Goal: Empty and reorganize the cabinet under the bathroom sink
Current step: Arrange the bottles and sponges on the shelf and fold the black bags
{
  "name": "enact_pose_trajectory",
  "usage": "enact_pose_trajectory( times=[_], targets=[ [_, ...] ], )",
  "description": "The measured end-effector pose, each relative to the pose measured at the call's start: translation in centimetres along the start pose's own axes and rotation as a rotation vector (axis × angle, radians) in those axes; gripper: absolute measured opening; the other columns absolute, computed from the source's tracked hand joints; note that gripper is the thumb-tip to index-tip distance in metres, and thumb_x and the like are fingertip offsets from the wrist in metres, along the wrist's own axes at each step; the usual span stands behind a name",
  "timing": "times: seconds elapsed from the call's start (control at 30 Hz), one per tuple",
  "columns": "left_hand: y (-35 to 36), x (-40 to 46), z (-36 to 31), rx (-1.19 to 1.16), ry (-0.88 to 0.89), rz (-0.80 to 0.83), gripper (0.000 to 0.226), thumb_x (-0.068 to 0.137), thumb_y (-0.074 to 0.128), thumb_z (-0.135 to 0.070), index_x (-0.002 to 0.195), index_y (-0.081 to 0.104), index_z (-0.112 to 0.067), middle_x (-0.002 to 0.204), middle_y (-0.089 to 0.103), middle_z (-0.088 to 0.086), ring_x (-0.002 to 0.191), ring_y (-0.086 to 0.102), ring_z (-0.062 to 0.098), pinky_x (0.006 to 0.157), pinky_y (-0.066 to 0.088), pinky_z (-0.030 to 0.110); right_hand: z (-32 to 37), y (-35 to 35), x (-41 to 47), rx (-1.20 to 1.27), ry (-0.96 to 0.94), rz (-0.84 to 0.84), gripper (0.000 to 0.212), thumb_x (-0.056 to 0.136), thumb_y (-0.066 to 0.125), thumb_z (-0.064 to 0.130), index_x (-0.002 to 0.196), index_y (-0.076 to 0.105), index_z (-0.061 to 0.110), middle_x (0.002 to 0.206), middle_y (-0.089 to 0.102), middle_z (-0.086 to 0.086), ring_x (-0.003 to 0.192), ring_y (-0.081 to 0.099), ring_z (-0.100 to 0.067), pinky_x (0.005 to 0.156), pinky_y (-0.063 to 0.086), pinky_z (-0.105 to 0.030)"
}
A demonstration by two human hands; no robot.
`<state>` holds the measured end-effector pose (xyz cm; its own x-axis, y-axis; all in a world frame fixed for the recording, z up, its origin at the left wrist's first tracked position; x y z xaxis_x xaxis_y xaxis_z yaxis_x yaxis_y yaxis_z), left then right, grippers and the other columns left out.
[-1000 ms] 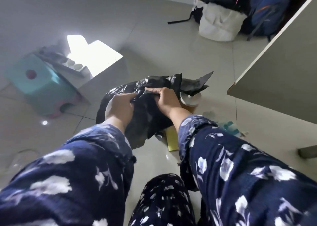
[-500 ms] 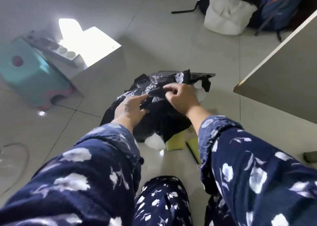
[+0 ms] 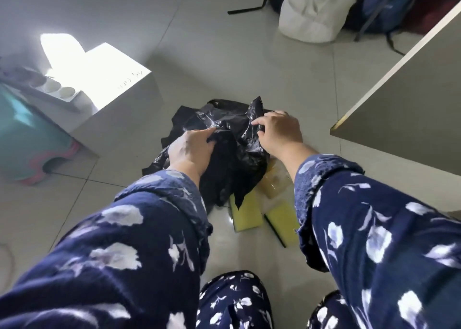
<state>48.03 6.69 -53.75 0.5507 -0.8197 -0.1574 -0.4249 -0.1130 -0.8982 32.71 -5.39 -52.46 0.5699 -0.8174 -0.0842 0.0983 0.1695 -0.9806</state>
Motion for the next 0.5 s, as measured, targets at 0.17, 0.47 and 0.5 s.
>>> enact_pose_trajectory(
  times=[0.17, 0.47, 0.5],
  targets=[
    [-0.9, 0.5, 0.4, 0.1, -0.071, 0.036, 0.053, 0.094, 0.042, -0.016, 0.139, 0.041, -0.045, 0.129, 0.059, 0.001, 0.113, 0.059, 0.028, 0.089, 0.048, 0.035, -1.0, -0.7, -1.1, 0.078, 0.057, 0.004, 0.037, 0.094, 0.05, 0.017, 0.129, 0.058, 0.027, 0.144, 0.046, -0.007, 0.138, 0.033, -0.026, 0.111, 0.027, -0.036],
    [-2.4, -1.3, -4.5, -0.002, 0.058, 0.079, 0.052, 0.084, 0.045, -0.009, 0.127, 0.057, -0.035, 0.14, 0.05, -0.01, 0.125, 0.05, 0.021, 0.101, 0.043, 0.034, -1.6, -2.7, -5.6, 0.253, 0.111, 0.046, 0.046, 0.092, 0.046, 0.009, 0.134, 0.053, 0.026, 0.154, 0.031, -0.009, 0.145, 0.018, -0.023, 0.117, 0.019, -0.037],
    [-2.4, -1.7, -5.2, -0.012, 0.077, 0.092, 0.049, 0.084, 0.046, -0.01, 0.124, 0.06, -0.034, 0.138, 0.052, -0.008, 0.123, 0.051, 0.022, 0.1, 0.044, 0.035, -1.8, -3.0, -6.2, 0.272, 0.119, 0.053, 0.045, 0.092, 0.046, 0.01, 0.133, 0.054, 0.026, 0.153, 0.032, -0.009, 0.145, 0.019, -0.023, 0.117, 0.019, -0.037]
  ],
)
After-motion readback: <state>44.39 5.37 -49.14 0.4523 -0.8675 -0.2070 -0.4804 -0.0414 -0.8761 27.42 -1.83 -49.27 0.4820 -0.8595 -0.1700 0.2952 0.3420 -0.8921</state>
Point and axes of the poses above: each hand's wrist, its own x-axis towards the middle knuckle, its own y-axis out of the palm, z = x × y, the point moved 2 cm from there along x, towards the middle knuckle
